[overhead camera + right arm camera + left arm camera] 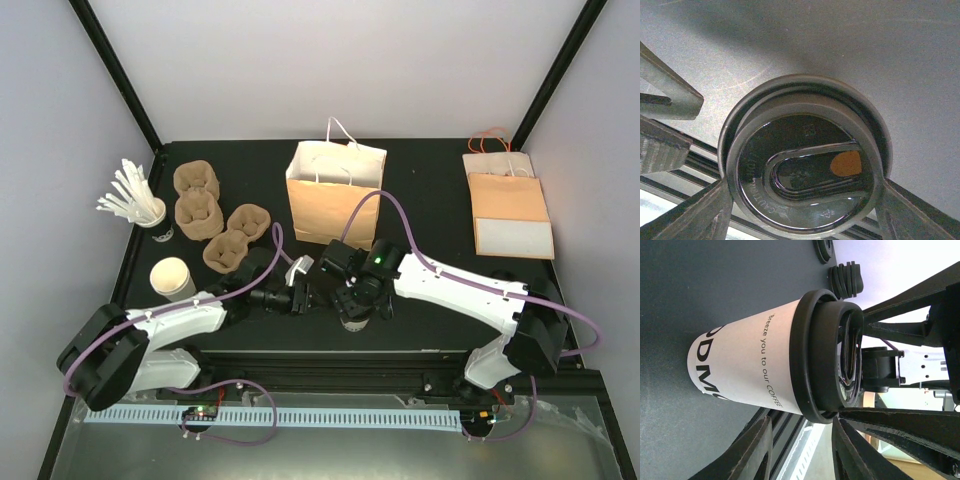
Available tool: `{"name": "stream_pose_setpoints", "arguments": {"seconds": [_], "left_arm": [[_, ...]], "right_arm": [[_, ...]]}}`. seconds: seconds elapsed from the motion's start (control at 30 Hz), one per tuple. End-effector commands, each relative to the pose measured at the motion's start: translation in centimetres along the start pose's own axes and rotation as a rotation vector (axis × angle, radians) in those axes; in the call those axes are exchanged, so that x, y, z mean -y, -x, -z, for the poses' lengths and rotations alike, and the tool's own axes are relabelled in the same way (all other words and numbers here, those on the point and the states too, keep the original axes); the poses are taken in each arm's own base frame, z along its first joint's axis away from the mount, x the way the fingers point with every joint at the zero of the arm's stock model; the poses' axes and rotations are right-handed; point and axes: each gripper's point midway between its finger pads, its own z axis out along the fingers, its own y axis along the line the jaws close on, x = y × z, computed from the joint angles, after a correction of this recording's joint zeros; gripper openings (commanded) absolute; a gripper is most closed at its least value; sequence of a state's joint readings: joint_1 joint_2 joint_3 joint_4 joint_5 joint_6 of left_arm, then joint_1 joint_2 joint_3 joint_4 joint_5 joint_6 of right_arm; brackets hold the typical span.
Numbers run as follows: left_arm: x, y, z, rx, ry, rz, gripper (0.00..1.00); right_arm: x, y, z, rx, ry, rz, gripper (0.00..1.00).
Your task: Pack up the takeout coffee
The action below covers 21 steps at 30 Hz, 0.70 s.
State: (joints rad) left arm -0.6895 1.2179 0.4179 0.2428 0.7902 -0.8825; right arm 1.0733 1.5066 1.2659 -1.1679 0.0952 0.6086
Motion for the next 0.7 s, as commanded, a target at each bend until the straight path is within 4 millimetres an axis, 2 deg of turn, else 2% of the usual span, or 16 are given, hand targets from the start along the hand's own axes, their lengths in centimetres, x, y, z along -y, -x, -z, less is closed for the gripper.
{"name": "stream_pose_setpoints", "arguments": {"seconds": [0.0,0.13,0.43,0.57,0.67], "left_arm": [[1.7,1.1,-0.2,0.009,-0.046,-0.039,0.36],[1.6,1.2,-0.4,0.009,-0.042,-0.037,0.36],[2.0,1.9,-0.4,0.019,-0.037,-0.050,0.36],[1.8,2.1,0.2,0.044,0.001,-0.064,0.36],[2.0,2.2,0.9,0.055,0.006,-0.076,0.36]], "right_arm": [[-0.6,0.3,0.1,0.013,0.018,-0.001,0.79],[-0.7,0.6,0.9,0.036,0.034,-0.004,0.86],[-0.6,2.1,4.9,0.185,0.100,-0.018,0.98],[0.8,3.1,6.5,0.294,0.163,-0.103,1.00],[1.9,3.6,7.5,0.374,0.278,-0.177,1.00]]}}
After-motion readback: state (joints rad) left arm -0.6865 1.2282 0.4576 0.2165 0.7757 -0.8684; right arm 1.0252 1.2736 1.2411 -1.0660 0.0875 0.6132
